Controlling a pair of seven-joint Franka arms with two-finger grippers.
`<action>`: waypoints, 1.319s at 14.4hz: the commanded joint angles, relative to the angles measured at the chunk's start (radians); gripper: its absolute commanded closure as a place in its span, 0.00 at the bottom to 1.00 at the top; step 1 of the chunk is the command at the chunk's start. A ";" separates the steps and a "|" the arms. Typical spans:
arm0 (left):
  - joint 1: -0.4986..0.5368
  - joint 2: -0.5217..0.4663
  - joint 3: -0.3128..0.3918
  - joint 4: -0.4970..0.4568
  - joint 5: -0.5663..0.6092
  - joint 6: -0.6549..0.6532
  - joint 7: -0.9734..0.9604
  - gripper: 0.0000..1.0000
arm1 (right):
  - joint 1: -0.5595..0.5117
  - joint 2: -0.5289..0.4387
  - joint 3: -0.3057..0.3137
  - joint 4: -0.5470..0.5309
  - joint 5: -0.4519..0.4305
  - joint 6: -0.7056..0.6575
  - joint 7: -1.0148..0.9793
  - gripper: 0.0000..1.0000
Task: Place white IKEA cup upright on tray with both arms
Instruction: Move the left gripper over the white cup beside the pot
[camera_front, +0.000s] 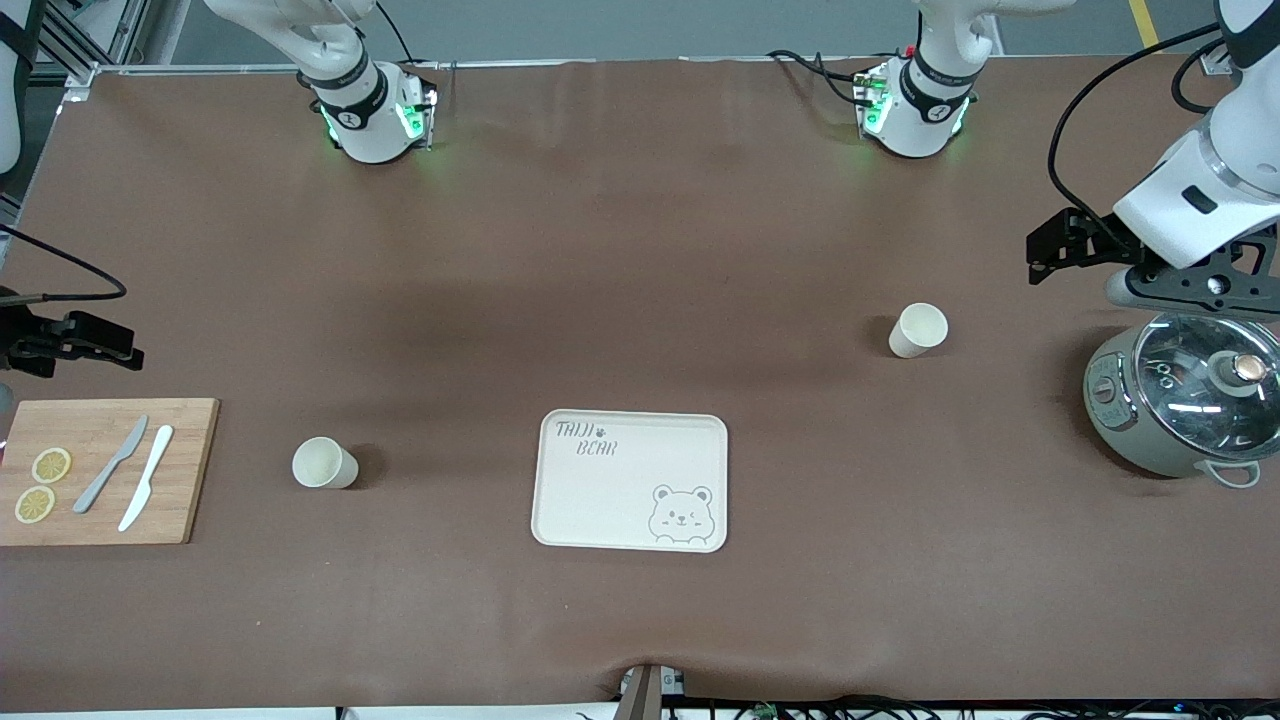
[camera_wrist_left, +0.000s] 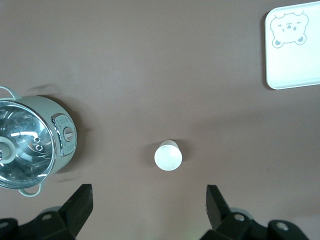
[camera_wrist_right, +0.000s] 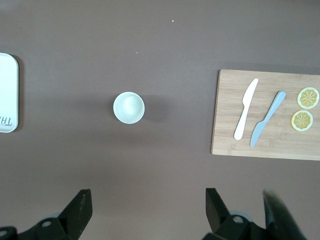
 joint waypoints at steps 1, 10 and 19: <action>0.006 0.000 -0.007 -0.004 0.018 -0.018 0.010 0.00 | 0.002 -0.004 0.005 -0.004 -0.018 0.003 0.014 0.00; 0.010 -0.003 -0.008 -0.051 -0.003 -0.021 0.027 0.00 | 0.002 -0.002 0.005 -0.005 -0.018 0.005 0.013 0.00; 0.017 -0.152 -0.008 -0.548 -0.003 0.353 0.067 0.00 | 0.002 -0.002 0.005 -0.008 -0.018 0.009 0.013 0.00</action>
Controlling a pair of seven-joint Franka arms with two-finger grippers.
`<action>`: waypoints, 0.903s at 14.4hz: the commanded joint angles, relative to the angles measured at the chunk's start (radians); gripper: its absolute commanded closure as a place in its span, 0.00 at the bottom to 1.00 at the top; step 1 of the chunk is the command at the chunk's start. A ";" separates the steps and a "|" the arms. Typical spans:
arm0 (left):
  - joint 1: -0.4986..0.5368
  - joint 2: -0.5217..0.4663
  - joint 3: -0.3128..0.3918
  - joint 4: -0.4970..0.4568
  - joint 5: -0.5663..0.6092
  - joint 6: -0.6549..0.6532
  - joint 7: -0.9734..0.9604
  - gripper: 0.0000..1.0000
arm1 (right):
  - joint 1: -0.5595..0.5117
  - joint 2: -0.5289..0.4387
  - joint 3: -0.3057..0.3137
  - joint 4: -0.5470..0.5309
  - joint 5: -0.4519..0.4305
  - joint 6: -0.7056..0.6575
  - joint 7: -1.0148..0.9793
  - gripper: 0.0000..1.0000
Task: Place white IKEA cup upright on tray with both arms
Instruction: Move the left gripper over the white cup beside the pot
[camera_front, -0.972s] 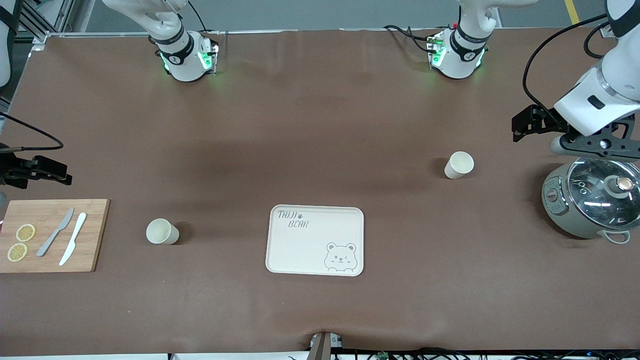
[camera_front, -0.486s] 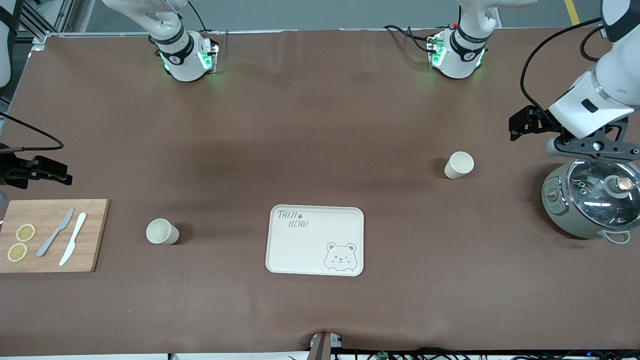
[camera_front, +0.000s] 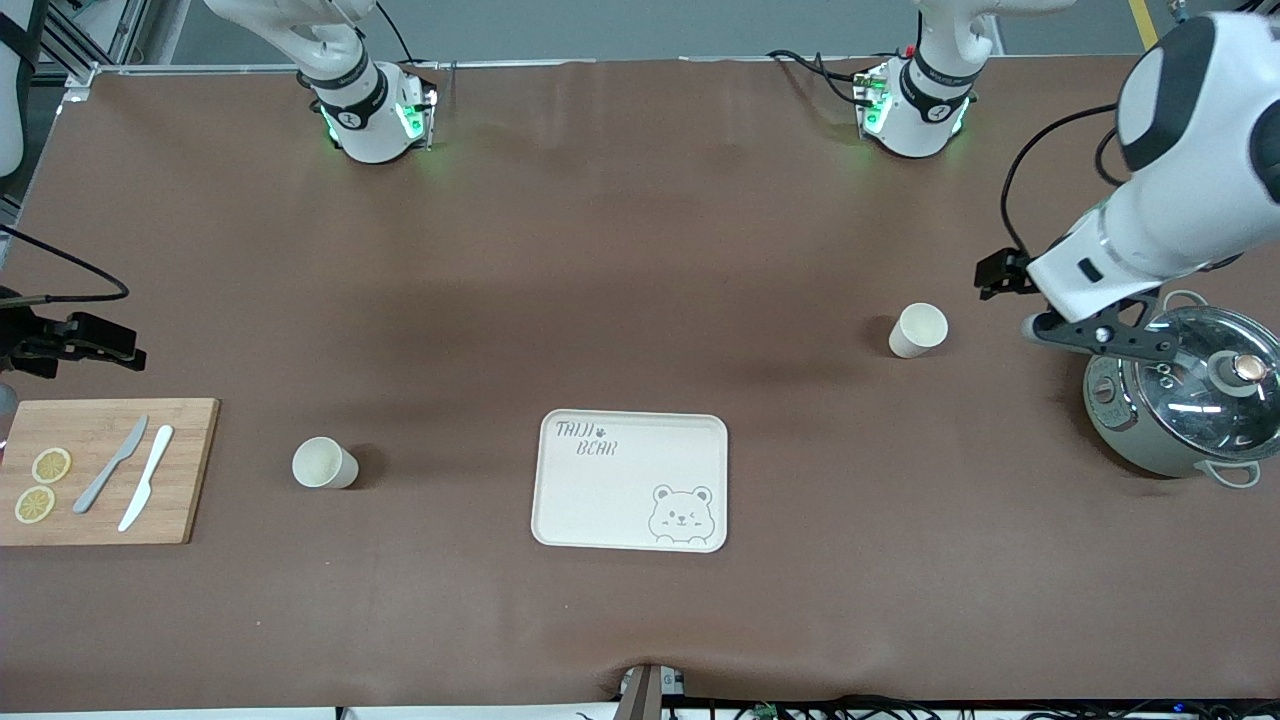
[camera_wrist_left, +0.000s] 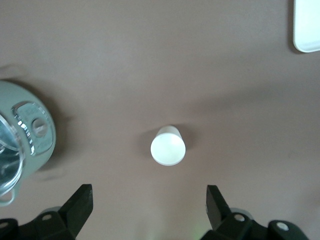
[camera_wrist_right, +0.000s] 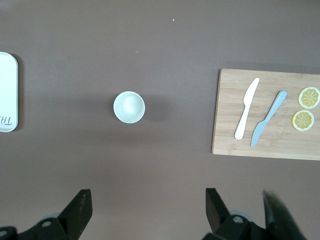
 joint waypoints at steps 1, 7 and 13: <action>0.023 -0.141 -0.007 -0.266 -0.005 0.204 0.023 0.00 | 0.003 -0.004 0.004 -0.006 -0.018 0.009 0.013 0.00; 0.040 -0.190 -0.006 -0.493 -0.009 0.452 0.025 0.00 | 0.001 0.000 0.006 -0.006 -0.018 0.012 0.014 0.00; 0.045 -0.198 -0.001 -0.699 -0.023 0.716 0.049 0.00 | 0.001 0.025 0.006 -0.017 -0.018 0.074 0.011 0.00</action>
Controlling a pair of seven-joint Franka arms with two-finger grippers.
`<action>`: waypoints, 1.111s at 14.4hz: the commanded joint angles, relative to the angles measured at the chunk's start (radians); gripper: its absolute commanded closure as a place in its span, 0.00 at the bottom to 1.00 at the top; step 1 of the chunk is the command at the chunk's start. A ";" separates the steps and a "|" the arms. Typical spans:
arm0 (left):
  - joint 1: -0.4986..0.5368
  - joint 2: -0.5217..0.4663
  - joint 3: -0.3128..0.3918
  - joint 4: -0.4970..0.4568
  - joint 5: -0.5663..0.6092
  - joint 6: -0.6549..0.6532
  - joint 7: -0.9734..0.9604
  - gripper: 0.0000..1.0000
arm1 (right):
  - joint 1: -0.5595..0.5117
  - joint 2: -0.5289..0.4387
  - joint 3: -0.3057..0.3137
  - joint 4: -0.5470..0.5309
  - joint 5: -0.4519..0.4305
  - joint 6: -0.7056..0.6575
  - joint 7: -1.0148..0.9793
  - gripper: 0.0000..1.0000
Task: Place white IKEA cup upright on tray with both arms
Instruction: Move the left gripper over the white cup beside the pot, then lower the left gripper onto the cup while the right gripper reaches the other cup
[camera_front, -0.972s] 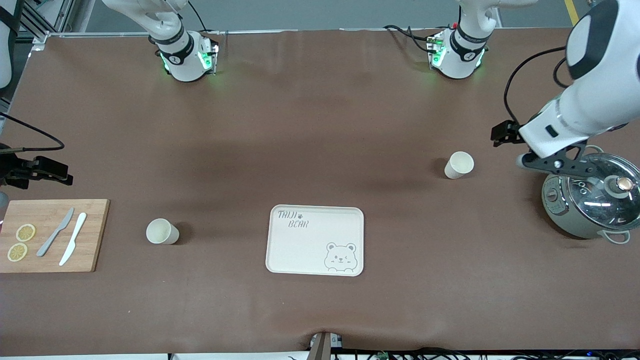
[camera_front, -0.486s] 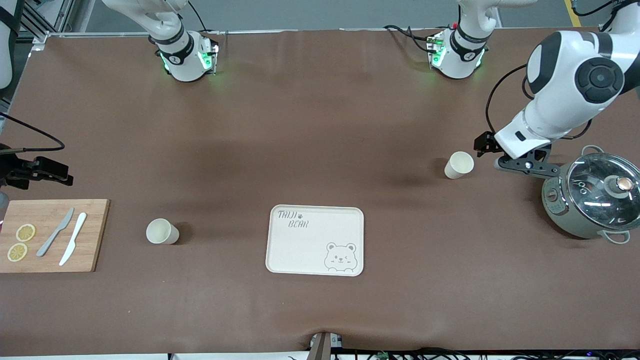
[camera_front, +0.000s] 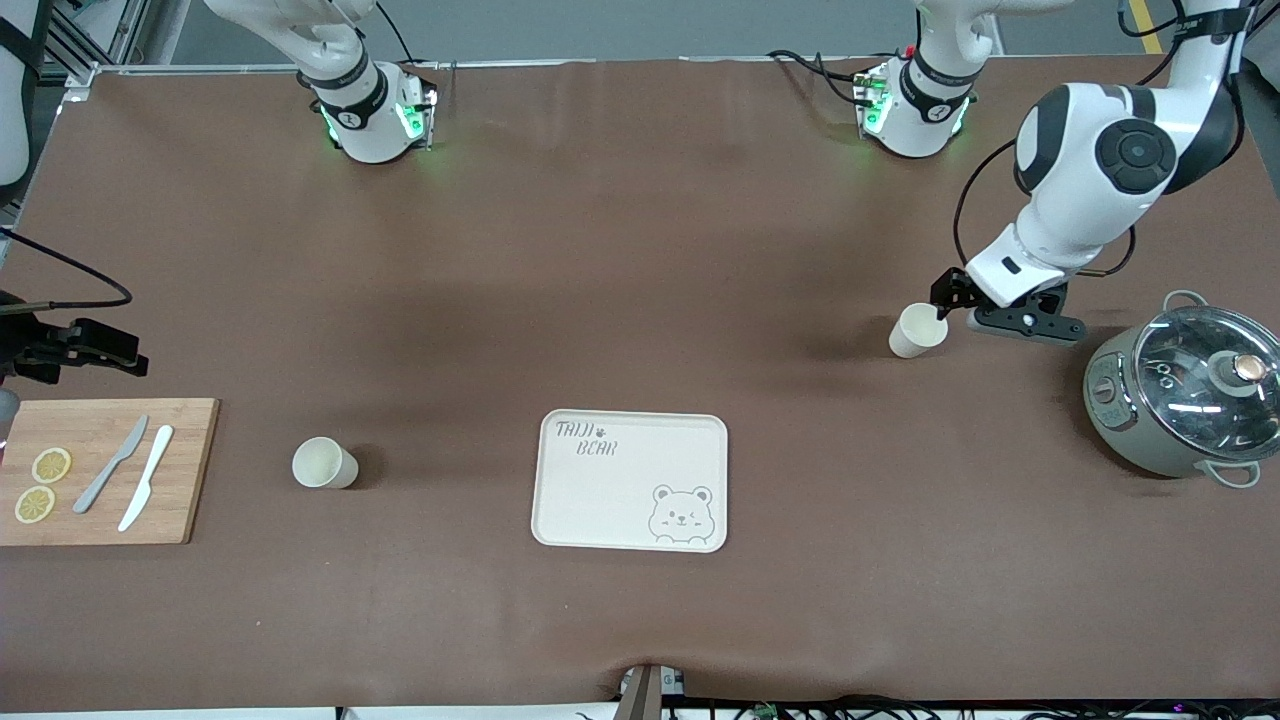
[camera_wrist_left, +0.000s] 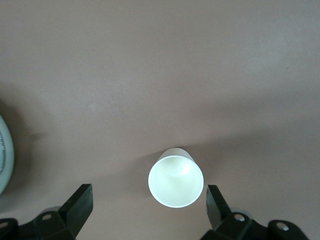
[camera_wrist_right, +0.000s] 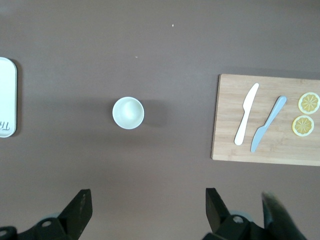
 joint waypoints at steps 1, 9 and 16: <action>0.016 -0.022 -0.001 -0.095 -0.021 0.111 0.047 0.00 | 0.001 0.019 0.006 -0.029 -0.018 0.068 0.006 0.00; 0.058 0.080 0.002 -0.153 -0.021 0.294 0.094 0.00 | 0.018 0.131 0.009 -0.170 -0.011 0.281 -0.001 0.00; 0.079 0.168 0.002 -0.183 -0.021 0.433 0.114 0.00 | 0.030 0.144 0.013 -0.389 -0.009 0.579 -0.003 0.00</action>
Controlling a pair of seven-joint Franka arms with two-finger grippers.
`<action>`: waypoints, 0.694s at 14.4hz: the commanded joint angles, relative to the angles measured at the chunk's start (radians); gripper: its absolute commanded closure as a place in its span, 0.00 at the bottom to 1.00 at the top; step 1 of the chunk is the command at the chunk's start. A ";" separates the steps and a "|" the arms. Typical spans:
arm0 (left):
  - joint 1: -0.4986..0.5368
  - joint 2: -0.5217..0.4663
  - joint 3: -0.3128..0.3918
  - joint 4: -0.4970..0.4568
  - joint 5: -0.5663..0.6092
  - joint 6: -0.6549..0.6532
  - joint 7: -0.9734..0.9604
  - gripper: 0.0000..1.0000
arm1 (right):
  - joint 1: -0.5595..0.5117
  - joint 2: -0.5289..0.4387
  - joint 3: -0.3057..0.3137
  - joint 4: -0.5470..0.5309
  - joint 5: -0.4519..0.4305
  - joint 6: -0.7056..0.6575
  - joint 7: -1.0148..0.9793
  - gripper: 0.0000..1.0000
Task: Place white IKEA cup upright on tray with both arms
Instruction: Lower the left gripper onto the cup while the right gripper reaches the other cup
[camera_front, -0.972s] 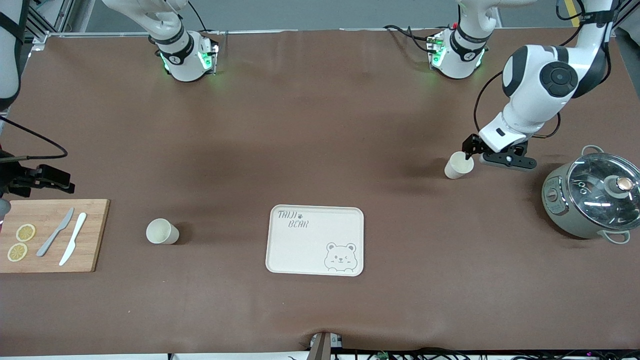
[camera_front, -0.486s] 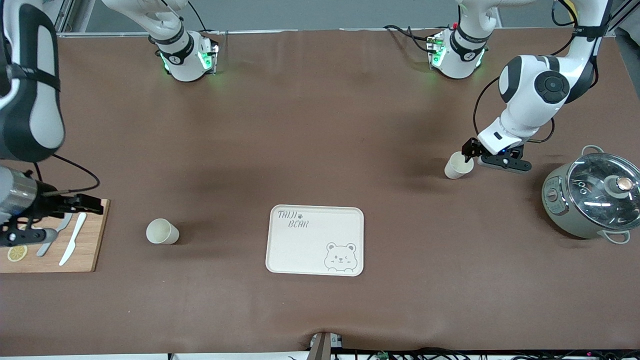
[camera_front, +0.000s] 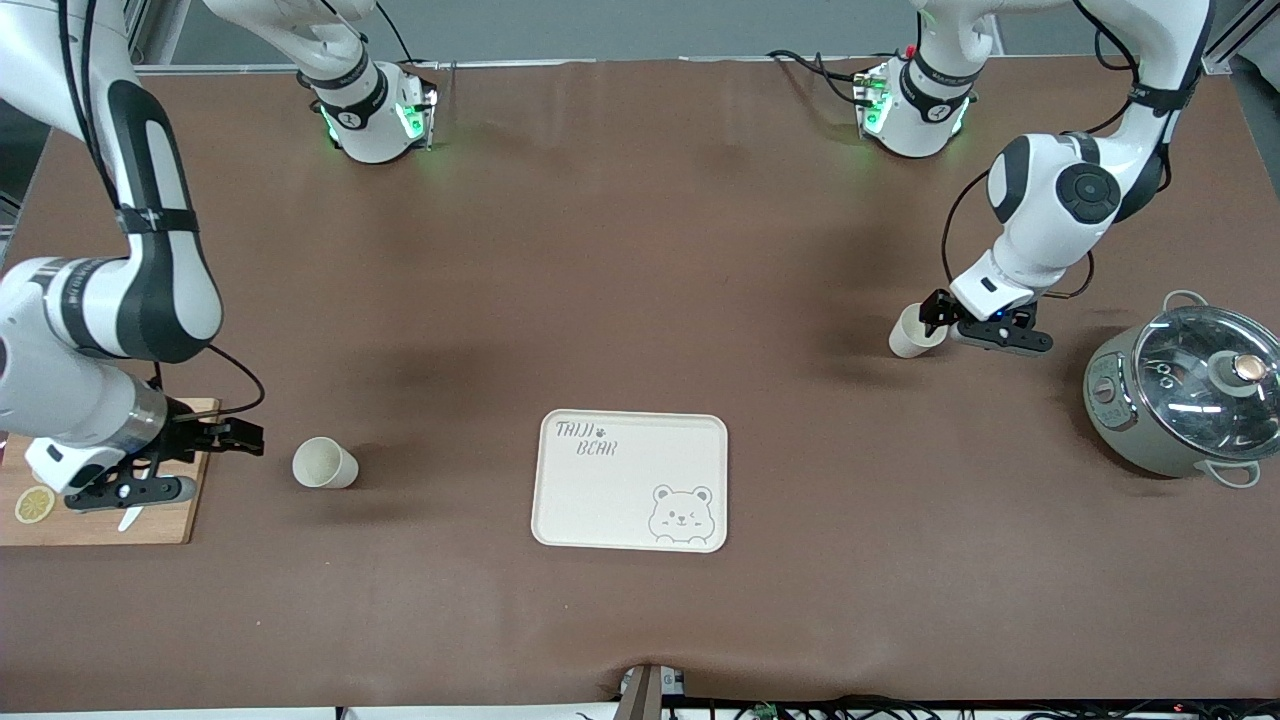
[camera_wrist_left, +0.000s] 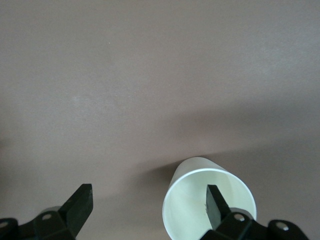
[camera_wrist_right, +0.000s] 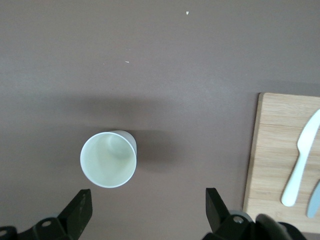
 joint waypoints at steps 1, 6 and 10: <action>0.011 0.019 -0.003 -0.014 -0.018 0.047 0.034 0.00 | 0.015 -0.008 0.002 -0.064 -0.009 0.073 -0.001 0.00; 0.011 0.038 -0.003 -0.031 -0.020 0.047 0.034 0.00 | 0.020 0.051 0.002 -0.066 -0.006 0.148 -0.001 0.00; 0.011 0.039 -0.003 -0.056 -0.020 0.047 0.034 0.00 | 0.018 0.086 0.002 -0.064 -0.006 0.193 -0.001 0.00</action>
